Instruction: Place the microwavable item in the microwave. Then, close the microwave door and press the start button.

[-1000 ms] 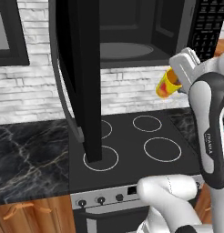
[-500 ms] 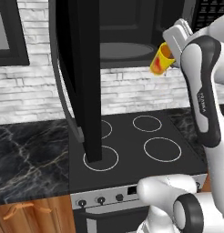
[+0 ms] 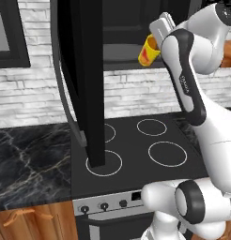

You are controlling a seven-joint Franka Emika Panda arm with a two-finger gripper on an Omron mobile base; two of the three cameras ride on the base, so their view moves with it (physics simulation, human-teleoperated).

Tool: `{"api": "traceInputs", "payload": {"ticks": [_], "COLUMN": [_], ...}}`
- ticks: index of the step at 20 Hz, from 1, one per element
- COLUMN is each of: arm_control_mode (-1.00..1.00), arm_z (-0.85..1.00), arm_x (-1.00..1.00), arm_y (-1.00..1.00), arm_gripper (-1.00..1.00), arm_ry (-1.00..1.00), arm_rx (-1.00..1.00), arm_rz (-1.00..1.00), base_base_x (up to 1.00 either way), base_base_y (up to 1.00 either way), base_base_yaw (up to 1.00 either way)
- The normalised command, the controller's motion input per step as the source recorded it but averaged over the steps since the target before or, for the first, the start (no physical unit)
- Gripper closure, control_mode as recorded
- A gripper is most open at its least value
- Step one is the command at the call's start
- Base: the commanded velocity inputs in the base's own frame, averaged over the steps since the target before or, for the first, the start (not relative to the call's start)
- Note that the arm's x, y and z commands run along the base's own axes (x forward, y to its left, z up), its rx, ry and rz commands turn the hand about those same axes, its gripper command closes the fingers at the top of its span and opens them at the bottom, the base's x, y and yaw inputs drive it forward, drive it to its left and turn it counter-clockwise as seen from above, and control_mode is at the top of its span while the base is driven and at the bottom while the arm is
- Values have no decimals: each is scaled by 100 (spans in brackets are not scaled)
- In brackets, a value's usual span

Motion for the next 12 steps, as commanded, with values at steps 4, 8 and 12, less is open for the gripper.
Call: {"api": "traceInputs", "payload": {"ticks": [4,8,12], "arm_control_mode": [-100,-100,-100], "arm_z": [12,11,3], "arm_x": [67,56,61], "arm_y": [38,16,7], "arm_gripper": [100,100,100], "arm_ry": [-3,0,0], "arm_rx": [0,0,0], "arm_rz": [-5,-2,0], "base_base_x": [0,0,0], "base_base_y": [0,0,0], "base_base_yaw": [0,0,0]}}
